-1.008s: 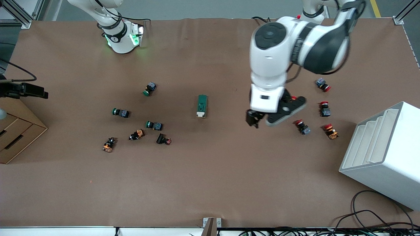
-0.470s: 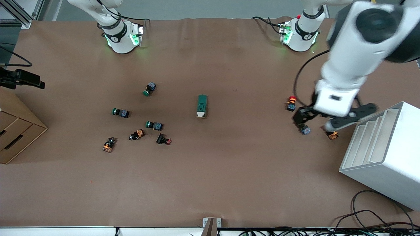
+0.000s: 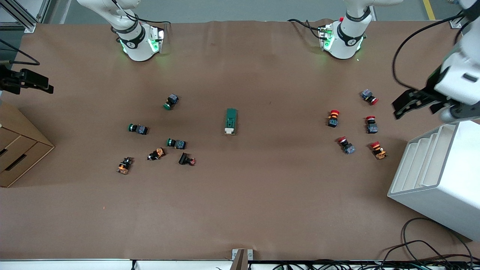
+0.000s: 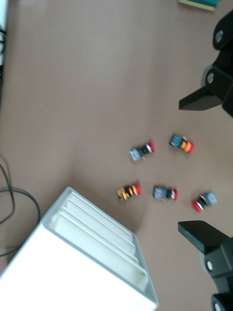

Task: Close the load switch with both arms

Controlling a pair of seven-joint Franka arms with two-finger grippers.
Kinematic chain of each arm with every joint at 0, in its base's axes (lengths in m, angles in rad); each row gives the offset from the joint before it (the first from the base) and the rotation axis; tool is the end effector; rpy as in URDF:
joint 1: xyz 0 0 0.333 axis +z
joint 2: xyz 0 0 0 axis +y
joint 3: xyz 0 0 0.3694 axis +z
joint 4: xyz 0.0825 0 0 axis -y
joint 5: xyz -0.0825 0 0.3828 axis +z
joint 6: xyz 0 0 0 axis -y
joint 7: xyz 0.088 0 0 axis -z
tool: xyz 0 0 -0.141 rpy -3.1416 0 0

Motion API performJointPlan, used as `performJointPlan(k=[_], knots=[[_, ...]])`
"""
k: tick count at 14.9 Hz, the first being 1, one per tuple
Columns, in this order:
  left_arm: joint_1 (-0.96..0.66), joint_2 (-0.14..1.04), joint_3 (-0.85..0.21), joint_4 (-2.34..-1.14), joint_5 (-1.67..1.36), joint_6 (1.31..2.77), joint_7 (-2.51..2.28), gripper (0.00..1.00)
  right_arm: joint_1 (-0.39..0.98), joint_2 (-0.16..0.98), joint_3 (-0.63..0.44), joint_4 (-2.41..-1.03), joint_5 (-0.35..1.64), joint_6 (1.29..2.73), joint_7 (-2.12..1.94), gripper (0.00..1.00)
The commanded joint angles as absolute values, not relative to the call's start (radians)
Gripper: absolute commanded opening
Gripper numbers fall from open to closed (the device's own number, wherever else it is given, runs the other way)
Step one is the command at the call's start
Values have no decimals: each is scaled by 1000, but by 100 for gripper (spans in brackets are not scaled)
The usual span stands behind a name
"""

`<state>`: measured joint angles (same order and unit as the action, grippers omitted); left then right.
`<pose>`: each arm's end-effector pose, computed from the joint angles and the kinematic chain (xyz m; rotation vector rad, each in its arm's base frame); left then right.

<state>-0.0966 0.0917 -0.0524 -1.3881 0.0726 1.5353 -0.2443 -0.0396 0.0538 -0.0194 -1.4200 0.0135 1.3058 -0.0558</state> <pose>0.5806 -0.0748 0.6747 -3.0805 -0.1545 -0.1045 0.5376 -0.0292 0.6629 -3.1089 0.0013 0.2602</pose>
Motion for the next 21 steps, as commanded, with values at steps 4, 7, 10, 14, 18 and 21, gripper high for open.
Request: performJointPlan(k=[4, 7, 10, 14, 18, 21], knots=[[-34, 19, -40, -1437, -8, 1450, -51, 100, -14, -44, -37, -1512, 23, 1331, 3, 100], [-18, -60, -46, -1540, -40, 1450, -31, 100, -12, -84, -35, -1555, 25, 1373, 2, 100], [-11, -138, -51, -1636, -71, 1450, 21, 100, -5, -146, -35, -1644, 26, 1439, 2, 100], [-11, -189, -90, -1694, -39, 1476, 20, 100, -6, -147, -34, -1644, 26, 1445, -8, 100], [-11, -184, -84, -1628, -28, 1447, 14, 100, -8, -147, -32, -1643, 26, 1436, -9, 100], [-11, -172, -84, -1620, -20, 1445, 8, 100, -9, -144, -32, -1617, 26, 1433, 0, 100]])
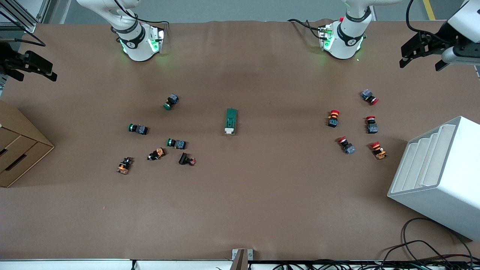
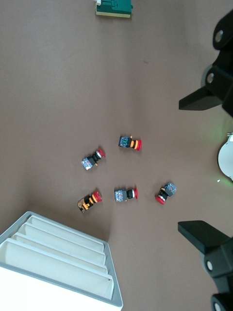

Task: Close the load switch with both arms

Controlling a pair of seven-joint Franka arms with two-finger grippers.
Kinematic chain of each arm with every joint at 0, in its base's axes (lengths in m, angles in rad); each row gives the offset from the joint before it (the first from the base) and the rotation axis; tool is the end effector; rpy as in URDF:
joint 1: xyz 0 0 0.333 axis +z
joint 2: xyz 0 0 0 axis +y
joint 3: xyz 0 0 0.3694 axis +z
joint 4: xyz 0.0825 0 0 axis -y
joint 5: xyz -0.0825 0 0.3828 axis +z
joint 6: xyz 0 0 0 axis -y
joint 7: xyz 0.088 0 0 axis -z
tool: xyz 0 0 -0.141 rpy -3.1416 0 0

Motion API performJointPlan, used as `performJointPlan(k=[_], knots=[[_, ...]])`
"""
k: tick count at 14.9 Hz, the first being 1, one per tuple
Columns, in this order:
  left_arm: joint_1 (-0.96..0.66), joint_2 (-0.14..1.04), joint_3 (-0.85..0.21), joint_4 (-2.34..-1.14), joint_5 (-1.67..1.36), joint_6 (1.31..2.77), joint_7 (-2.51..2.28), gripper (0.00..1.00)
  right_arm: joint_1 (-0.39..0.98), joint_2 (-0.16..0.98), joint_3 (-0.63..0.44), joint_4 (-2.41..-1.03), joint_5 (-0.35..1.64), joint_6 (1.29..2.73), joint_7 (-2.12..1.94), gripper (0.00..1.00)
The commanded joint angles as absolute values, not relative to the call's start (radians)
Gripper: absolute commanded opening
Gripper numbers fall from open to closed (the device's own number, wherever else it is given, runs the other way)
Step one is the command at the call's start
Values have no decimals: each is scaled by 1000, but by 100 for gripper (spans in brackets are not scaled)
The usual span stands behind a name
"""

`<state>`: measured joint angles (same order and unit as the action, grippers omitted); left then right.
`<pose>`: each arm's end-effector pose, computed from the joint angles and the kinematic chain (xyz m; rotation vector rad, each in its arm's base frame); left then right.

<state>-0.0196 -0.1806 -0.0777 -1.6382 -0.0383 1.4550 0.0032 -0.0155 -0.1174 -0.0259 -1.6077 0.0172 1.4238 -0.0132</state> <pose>0.4704 -0.0562 0.6949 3.1135 -0.1614 -0.0067 0.4917 -0.0187 0.6760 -3.1177 0.0405 0.1029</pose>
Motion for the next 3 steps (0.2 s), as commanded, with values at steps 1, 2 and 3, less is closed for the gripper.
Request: performJointPlan(k=[1, 2, 3], knots=[[-11, -170, -84, -1620, -18, 1445, 5, 100, -9, -140, -32, -1600, 25, 1433, 3, 100], [-11, -169, -84, -1620, -12, 1445, 5, 100, -9, -138, -32, -1586, 25, 1433, 0, 100], [-14, -164, -84, -1620, -2, 1445, 5, 100, -11, -138, -32, -1586, 26, 1433, 0, 100]])
